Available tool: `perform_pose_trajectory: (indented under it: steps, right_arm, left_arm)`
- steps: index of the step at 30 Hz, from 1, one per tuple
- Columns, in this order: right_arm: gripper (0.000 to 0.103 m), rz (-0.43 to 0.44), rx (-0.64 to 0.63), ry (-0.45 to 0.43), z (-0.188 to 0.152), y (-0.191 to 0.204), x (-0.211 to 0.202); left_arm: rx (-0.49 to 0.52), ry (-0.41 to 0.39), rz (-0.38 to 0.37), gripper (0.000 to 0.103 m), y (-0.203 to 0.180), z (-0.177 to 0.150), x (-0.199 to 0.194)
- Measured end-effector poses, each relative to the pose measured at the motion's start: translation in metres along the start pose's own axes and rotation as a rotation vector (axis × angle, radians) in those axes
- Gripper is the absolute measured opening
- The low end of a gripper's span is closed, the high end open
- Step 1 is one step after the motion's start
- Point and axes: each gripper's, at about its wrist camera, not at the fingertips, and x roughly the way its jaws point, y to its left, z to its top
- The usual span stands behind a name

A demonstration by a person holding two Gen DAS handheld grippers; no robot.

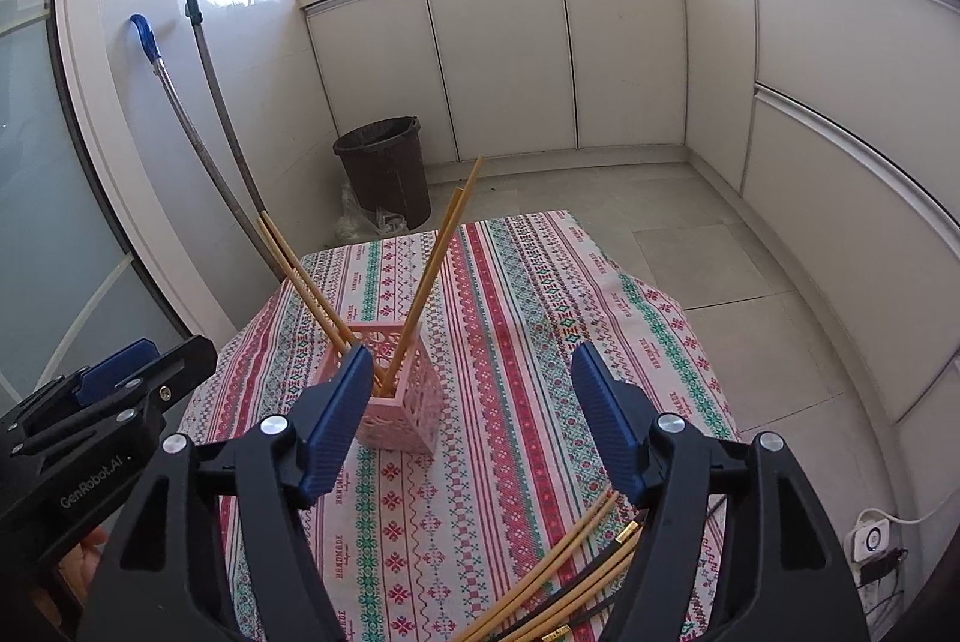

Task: Organize utensils
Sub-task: 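Move both tools back over the chopstick pile on the cloth, then lower the left gripper onto the pile and pinch one wooden chopstick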

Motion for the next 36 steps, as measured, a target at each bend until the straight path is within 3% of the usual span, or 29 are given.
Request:
perform_pose_trajectory:
  steps: [9,28,36]
  right_arm:
    - [0.083,-0.090,0.019,-0.001,-0.019,-0.017,-0.007]
    - [0.096,-0.144,0.045,0.000,-0.039,-0.035,-0.023]
    - [0.096,-0.198,0.130,0.042,-0.054,-0.065,-0.036]
  left_arm:
    - [0.028,0.000,-0.009,0.070,-0.012,-0.019,-0.009]
    - [0.043,0.004,-0.005,0.095,-0.019,-0.036,-0.016]
    - [0.094,0.087,-0.009,0.096,-0.025,-0.050,-0.006]
